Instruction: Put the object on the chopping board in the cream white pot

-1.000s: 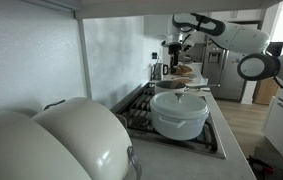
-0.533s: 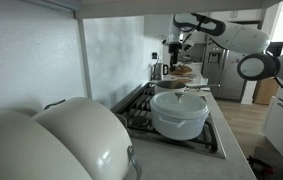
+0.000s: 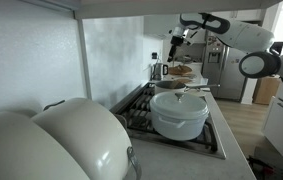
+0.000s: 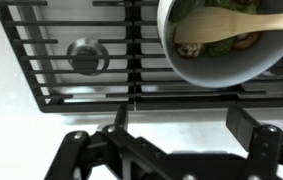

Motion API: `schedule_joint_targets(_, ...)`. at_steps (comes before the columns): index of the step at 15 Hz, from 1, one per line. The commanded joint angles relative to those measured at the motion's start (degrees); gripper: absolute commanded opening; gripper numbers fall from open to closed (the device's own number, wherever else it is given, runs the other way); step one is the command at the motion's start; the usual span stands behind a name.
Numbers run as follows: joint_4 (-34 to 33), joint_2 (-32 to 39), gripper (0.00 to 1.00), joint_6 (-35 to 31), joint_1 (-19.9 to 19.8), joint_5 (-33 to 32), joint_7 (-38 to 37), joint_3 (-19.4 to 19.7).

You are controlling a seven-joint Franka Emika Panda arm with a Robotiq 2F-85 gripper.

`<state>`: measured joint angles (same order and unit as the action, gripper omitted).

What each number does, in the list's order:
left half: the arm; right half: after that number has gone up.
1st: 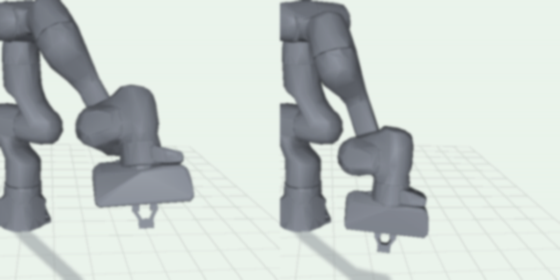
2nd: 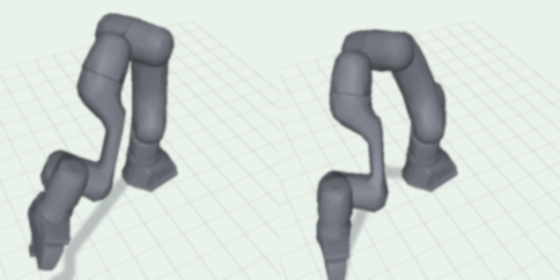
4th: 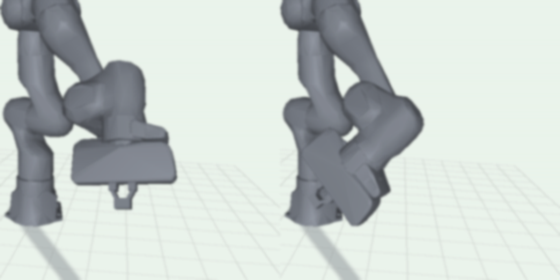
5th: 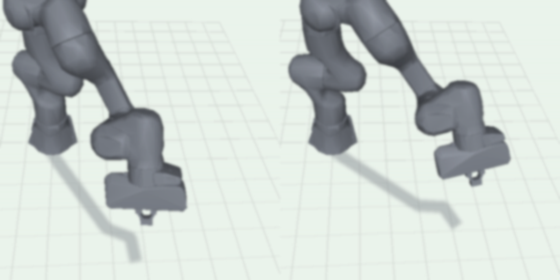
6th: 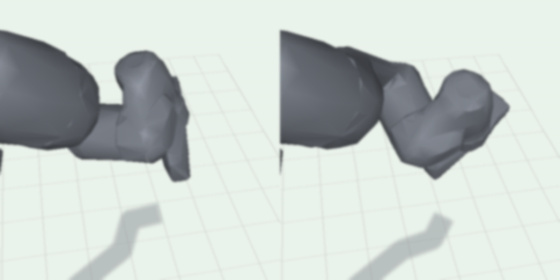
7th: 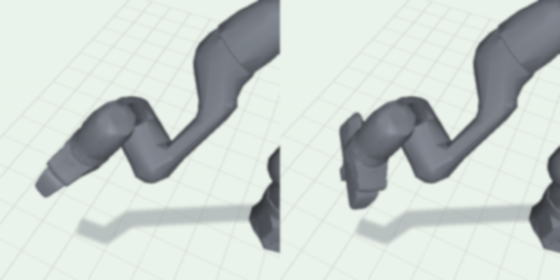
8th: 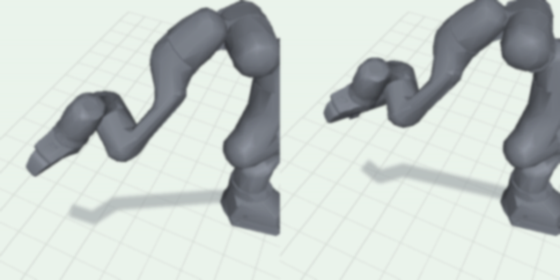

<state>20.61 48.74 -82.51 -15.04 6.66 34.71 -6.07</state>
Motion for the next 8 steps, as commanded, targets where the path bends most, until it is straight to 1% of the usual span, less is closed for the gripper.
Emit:
schedule_joint_targets(1, 0.37, -0.41, 1.00, -1.08, -0.24, 0.25, -0.23, 0.37)
schedule_joint_targets(8, 0.36, -0.54, 1.00, -1.68, -0.34, 0.25, -0.32, 0.40)
